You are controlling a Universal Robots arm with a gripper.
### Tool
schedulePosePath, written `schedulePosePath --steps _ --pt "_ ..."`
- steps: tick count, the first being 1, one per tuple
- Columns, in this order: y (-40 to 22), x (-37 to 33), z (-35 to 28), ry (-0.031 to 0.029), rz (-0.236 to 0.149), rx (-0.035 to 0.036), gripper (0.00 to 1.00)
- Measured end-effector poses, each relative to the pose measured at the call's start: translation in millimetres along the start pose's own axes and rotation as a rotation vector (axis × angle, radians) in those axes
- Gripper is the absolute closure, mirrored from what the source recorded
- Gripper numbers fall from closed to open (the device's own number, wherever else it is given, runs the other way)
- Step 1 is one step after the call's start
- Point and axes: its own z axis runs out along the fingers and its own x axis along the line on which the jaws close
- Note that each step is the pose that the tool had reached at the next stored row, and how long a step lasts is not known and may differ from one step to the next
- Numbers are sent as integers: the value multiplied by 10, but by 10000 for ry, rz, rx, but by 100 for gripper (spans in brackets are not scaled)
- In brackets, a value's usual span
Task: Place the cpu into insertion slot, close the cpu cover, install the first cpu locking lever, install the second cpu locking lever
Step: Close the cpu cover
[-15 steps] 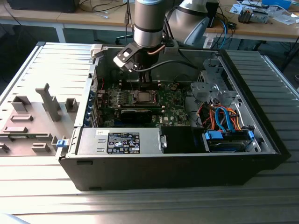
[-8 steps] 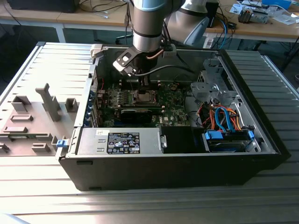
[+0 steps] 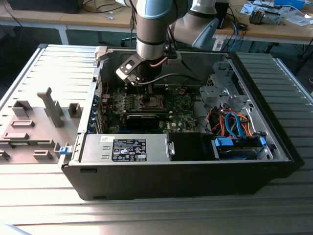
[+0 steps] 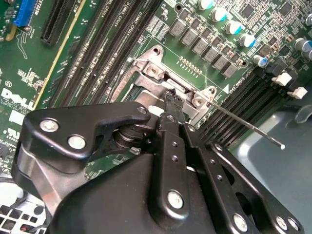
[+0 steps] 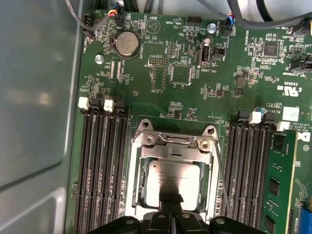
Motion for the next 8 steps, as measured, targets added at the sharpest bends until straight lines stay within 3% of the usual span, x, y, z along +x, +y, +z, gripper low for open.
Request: schedulePosePath --steps 8 --pt "-11 1 28 0 1 3 89"
